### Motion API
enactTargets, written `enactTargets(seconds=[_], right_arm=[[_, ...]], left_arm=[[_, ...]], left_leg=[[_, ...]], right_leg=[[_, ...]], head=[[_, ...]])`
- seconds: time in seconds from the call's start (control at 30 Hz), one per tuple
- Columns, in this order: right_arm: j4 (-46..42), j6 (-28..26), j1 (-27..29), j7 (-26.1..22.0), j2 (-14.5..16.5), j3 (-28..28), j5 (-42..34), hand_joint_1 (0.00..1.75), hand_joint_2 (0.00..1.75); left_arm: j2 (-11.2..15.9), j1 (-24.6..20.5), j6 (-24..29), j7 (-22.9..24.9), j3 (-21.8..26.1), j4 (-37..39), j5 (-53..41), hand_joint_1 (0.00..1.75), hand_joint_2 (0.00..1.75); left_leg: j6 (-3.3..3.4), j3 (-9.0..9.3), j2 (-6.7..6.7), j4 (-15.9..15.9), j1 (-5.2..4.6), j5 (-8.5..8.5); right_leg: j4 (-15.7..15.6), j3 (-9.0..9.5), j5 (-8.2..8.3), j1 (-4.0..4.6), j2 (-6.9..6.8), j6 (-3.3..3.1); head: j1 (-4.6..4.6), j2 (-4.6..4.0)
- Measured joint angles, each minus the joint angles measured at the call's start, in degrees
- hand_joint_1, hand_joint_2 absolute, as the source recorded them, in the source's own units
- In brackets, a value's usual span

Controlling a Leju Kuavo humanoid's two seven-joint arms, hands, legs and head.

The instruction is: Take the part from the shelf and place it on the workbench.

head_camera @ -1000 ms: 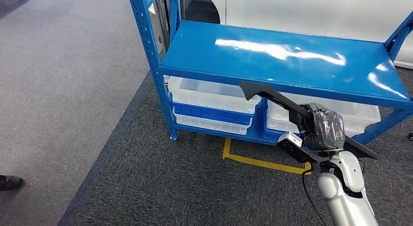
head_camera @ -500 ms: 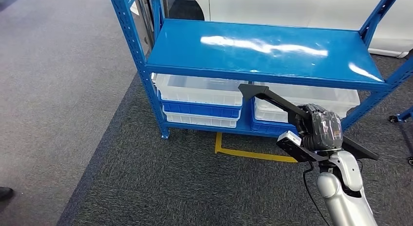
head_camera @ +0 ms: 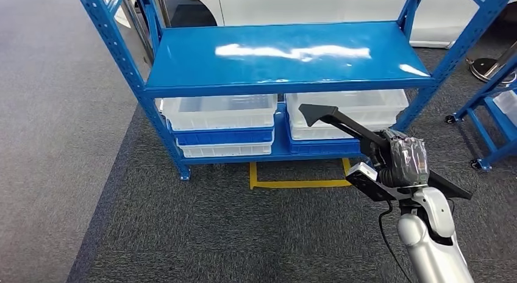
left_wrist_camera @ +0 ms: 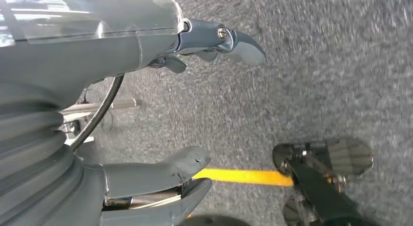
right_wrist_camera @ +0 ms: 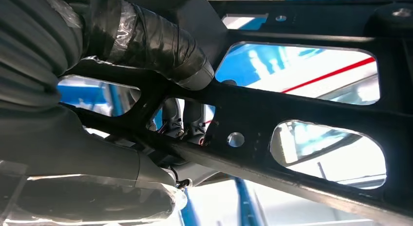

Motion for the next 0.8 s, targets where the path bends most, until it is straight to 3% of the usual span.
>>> enactTargets(seconds=[0.03, 0.1, 0.17, 0.2, 0.23, 0.27, 0.33, 0.4, 0.47, 0.53, 0.6, 0.67, 0.73, 0.77, 0.8], right_arm=[[0.01, 0.05, 0.04, 0.02, -0.01, -0.01, -0.08, 1.71, 1.75], [0.01, 0.13, -0.08, 0.04, -0.02, -0.01, -0.24, 1.71, 1.75], [0.01, 0.17, -0.21, 0.04, 0.01, 0.01, -0.31, 1.71, 1.75], [0.03, 0.19, -0.20, 0.03, 0.03, 0.02, -0.31, 1.71, 1.75], [0.09, 0.22, -0.16, 0.03, 0.04, 0.03, -0.31, 1.71, 1.75], [0.15, 0.27, -0.14, 0.03, 0.05, 0.03, -0.33, 1.71, 1.75], [0.23, 0.44, -0.19, 0.03, 0.05, 0.03, -0.42, 1.71, 1.75], [0.25, 0.62, -0.36, -0.04, 0.13, 0.04, -0.48, 1.71, 1.75], [0.23, 0.77, -0.47, -0.11, 0.23, 0.06, -0.44, 1.71, 1.75], [0.10, 0.85, -0.32, -0.12, 0.30, 0.16, -0.30, 1.71, 1.75], [-0.15, 0.87, -0.28, -0.10, 0.41, 0.37, -0.14, 1.71, 1.75], [-0.28, 0.88, -0.53, -0.07, 0.58, 0.60, -0.03, 1.71, 1.75], [-0.28, 0.91, -0.51, -0.05, 0.72, 0.85, 0.07, 1.71, 1.75], [-0.28, 0.92, -0.40, -0.04, 0.75, 0.97, 0.13, 1.71, 1.75], [-0.29, 0.93, -0.33, -0.02, 0.76, 1.09, 0.18, 1.71, 1.75]], left_arm=[[-0.01, -0.02, -0.01, -0.01, 0.04, 0.00, 0.00, 0.00, 1.75], [-0.04, 0.00, -0.02, -0.05, 0.08, 0.00, 0.01, 0.00, 1.75], [-0.05, 0.17, -0.02, -0.10, 0.14, 0.00, 0.02, 0.00, 1.75], [-0.04, 0.27, -0.02, -0.11, 0.18, 0.00, 0.02, 0.00, 1.75], [-0.03, 0.35, -0.02, -0.11, 0.21, 0.00, 0.02, 0.00, 1.75], [-0.02, 0.39, -0.02, -0.11, 0.24, 0.00, 0.02, 0.00, 1.75], [-0.03, 0.39, -0.02, -0.13, 0.30, 0.00, 0.03, 0.00, 1.75], [0.08, 0.45, -0.01, -0.19, 0.50, 0.00, 0.10, 0.00, 1.75], [0.18, 0.56, 0.04, -0.39, 0.85, 0.00, 0.39, 0.00, 1.75], [0.15, 0.59, 0.09, -0.66, 1.17, 0.00, 0.79, 0.00, 1.75], [0.10, 0.66, 0.10, -0.79, 1.38, 0.00, 0.97, 0.00, 1.75], [0.07, 0.86, 0.10, -0.84, 1.53, 0.00, 0.98, 0.00, 1.75], [0.05, 1.02, 0.07, -0.79, 1.63, 0.00, 0.93, 0.00, 1.75], [0.05, 1.06, 0.00, -0.69, 1.65, 0.00, 0.82, 0.00, 1.75], [0.02, 1.07, -0.11, -0.54, 1.66, 0.00, 0.68, 0.00, 1.75]], left_leg=[[-0.32, 0.00, 0.03, 0.12, 0.09, -0.24], [-0.86, -0.88, -2.09, 2.45, 0.41, -2.20], [-1.10, -3.80, -4.94, 9.21, 0.58, -6.05], [-1.09, -5.55, -5.49, 13.03, 0.57, -7.63], [-1.02, -6.85, -5.72, 15.76, 0.56, -8.31], [-0.86, -7.28, -5.80, 16.44, 0.54, -7.80], [-0.24, -5.22, -6.46, 11.33, 0.47, -3.81], [0.59, -2.21, -9.33, 4.19, 0.54, -0.37], [1.01, -1.12, -11.20, 1.30, 0.48, 0.08], [1.14, -0.78, -10.09, 0.28, 0.48, 0.15], [1.55, -0.24, -8.58, -0.88, 0.75, 0.65], [1.93, 0.04, -7.02, -1.44, 0.75, 0.90], [2.00, -0.01, -5.52, -1.35, 0.63, 0.82], [1.95, -0.03, -4.81, -1.27, 0.61, 0.75], [1.87, -0.04, -4.11, -1.15, 0.61, 0.65]], right_leg=[[-0.03, -0.14, 0.12, -0.05, 0.66, -0.37], [-0.19, -0.28, 0.46, -0.23, 1.87, -1.19], [-0.25, -0.43, 0.66, -0.22, 3.12, -1.76], [-0.23, -0.50, 0.70, -0.13, 3.80, -1.88], [-0.19, -0.53, 0.72, -0.03, 4.53, -1.92], [-0.13, -0.54, 0.73, 0.07, 5.25, -1.94], [0.00, -0.47, 0.73, 0.21, 6.81, -1.93], [0.17, -0.69, 0.79, 0.17, 8.22, -1.77], [0.23, -1.37, 1.11, -0.24, 9.49, -1.17], [0.00, -1.81, 1.50, -0.54, 10.56, -0.33], [1.28, -2.49, 0.53, -0.25, 8.68, 0.17], [6.66, -4.95, -2.58, -0.03, 5.37, 0.44], [12.92, -7.84, -5.10, -0.25, 4.12, 0.80], [13.97, -8.23, -5.04, -0.37, 3.86, 0.95], [12.89, -7.52, -3.98, -0.46, 3.58, 1.05]], head=[[-0.02, 0.00], [-0.02, 0.00], [-0.04, 0.00], [-0.06, 0.00], [-0.05, 0.00], [-0.05, 0.00], [-0.05, 0.00], [-0.01, 0.00], [-0.02, 0.00], [-0.07, 0.00], [0.04, 0.00], [0.16, 0.00], [0.20, 0.00], [0.20, 0.00], [0.21, 0.00]])
